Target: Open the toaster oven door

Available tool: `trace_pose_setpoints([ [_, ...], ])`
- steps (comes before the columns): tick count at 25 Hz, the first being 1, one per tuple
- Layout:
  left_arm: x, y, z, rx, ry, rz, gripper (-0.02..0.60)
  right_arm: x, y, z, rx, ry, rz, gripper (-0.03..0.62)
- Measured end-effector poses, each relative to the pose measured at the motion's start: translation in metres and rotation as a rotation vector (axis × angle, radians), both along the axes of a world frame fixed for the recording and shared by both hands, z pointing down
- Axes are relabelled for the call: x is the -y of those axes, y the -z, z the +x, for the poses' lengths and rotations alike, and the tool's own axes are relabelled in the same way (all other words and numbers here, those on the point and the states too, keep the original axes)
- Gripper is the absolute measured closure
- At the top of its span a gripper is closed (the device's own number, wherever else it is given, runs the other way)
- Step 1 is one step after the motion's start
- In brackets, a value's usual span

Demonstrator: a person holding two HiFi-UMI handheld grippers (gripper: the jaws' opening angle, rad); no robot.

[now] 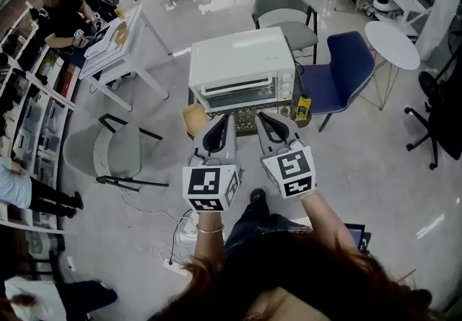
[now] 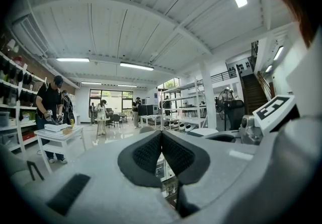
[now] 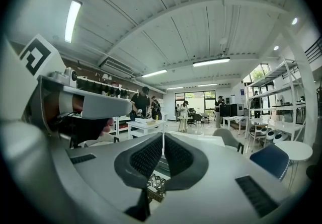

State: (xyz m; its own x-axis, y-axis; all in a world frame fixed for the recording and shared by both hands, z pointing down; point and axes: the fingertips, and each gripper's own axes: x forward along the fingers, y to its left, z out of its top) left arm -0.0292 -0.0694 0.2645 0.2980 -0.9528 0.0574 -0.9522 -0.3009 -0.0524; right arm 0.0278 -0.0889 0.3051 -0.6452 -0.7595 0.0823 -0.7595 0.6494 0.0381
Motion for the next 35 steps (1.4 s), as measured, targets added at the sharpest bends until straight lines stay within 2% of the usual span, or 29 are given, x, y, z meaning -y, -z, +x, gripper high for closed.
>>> trace_pose_setpoints([
  [27,0.090,-0.021,-0.049,-0.040,-0.063,-0.025,0.568,0.092,-0.038,-0.052,0.028,-0.050,-0.115,0.592],
  [35,0.105,-0.022,-0.058,-0.040,-0.085,-0.029,0.568,0.110,-0.046,-0.058,0.064,-0.072,-0.171,0.560],
])
